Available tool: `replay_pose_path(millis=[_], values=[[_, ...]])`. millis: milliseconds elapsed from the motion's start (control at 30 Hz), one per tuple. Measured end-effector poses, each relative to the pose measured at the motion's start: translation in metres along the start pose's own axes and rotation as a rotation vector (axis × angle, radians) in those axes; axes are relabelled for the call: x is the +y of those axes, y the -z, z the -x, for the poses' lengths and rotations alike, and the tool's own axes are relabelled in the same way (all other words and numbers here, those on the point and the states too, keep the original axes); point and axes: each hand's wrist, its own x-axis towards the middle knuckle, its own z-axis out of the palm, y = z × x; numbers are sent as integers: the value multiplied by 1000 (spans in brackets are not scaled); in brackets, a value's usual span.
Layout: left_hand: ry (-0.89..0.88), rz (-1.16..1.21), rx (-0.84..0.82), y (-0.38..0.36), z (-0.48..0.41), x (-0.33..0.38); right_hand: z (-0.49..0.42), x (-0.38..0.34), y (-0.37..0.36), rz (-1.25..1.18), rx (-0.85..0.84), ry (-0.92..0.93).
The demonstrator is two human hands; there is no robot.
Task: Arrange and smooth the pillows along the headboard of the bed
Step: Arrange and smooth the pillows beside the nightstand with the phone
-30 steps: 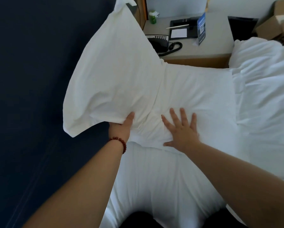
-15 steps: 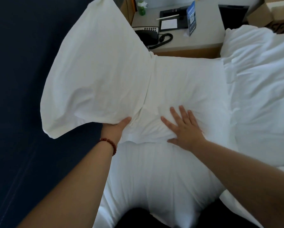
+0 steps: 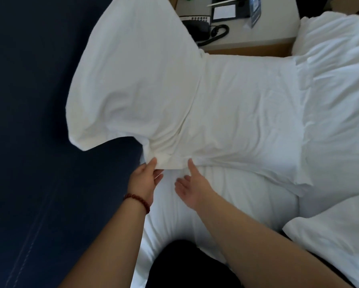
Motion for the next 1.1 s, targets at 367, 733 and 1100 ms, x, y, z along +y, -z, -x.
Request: replay_pose_path(millis=[367,733,1100], values=[[-369,439,94,23,19,78,-2,2,-4,-357,-14,22],[-364,148,106,35,22,52,-8,3,-22,-253,73,38],[-170,355,133,28,18,32,-8,-48,37,-446,105,160]])
